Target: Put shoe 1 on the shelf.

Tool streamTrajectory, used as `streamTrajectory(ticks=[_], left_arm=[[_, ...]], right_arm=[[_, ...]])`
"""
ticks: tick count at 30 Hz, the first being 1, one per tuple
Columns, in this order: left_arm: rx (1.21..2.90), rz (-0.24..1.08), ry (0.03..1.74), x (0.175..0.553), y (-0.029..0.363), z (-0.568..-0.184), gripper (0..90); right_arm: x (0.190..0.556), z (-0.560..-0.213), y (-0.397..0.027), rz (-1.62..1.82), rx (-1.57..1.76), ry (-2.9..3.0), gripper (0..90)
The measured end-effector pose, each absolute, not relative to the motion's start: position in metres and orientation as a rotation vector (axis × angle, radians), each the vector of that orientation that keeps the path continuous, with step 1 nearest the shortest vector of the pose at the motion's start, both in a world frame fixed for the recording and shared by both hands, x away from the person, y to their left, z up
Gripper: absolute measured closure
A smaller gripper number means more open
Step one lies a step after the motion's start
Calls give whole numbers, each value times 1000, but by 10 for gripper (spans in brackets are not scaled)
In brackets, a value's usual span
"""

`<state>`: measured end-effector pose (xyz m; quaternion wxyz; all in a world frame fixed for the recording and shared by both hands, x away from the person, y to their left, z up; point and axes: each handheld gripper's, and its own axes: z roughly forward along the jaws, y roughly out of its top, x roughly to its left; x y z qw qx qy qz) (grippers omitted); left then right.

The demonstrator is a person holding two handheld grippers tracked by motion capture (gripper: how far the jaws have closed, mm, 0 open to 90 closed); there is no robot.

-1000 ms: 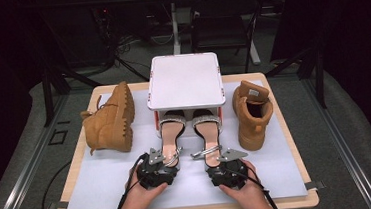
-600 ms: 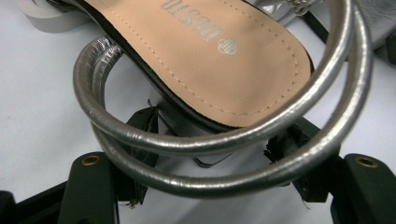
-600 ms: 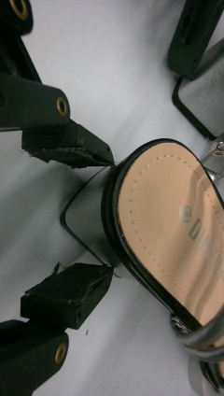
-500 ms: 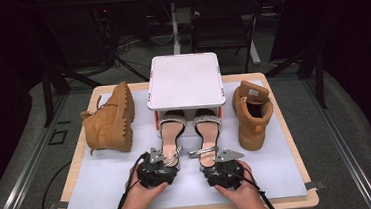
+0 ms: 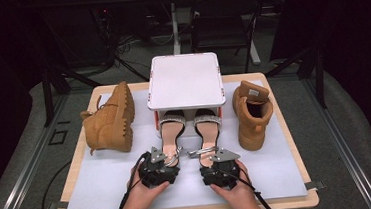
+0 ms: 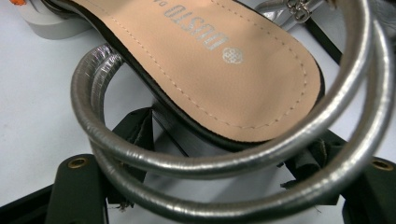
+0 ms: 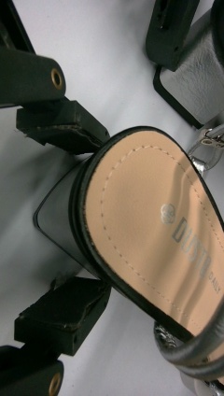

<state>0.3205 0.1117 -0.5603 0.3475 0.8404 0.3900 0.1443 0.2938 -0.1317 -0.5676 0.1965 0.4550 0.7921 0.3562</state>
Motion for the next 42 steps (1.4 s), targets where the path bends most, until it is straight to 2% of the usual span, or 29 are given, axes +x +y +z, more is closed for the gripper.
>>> streamTrajectory(ticks=[25,42], left_arm=[[2142,279,1089,328,112,-539,303],[2148,299,1103,349,106,-536,314]], right_arm=[[313,-541,-151,1031,1255,2372,280],[334,-532,-154,993,1136,2466,288]])
